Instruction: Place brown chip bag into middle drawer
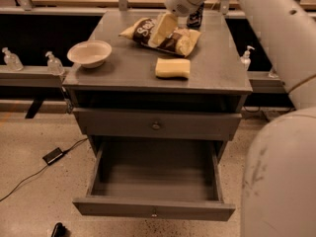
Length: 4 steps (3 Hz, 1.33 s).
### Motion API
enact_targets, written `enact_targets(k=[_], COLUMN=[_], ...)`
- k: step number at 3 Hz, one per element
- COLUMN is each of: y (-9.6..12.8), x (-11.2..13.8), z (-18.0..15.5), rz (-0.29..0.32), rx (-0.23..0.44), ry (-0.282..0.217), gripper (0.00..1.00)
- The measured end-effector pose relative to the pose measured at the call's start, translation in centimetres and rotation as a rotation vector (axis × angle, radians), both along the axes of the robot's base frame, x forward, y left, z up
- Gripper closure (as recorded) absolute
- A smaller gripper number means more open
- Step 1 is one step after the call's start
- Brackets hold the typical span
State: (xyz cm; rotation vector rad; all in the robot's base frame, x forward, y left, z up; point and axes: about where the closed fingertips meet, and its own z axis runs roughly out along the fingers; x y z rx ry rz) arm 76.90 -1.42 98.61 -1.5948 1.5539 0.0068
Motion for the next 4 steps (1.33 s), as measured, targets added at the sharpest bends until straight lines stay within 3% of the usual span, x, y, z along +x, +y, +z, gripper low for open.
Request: enact_targets(k=[1, 2, 3, 4], y=[4.0, 4.0, 4.5, 5.3], x=[3.4, 3.4, 5.3, 9.4], z=[-2.6, -2.6, -4.2, -7.8], rz=[-0.009, -0.009, -0.006, -0.029], rx=[-0.004, -0.004, -0.018, -0.059], ry=[-0.016, -0.016, -0.033, -0.043], gripper=[0.00, 0.00, 0.00, 0.03])
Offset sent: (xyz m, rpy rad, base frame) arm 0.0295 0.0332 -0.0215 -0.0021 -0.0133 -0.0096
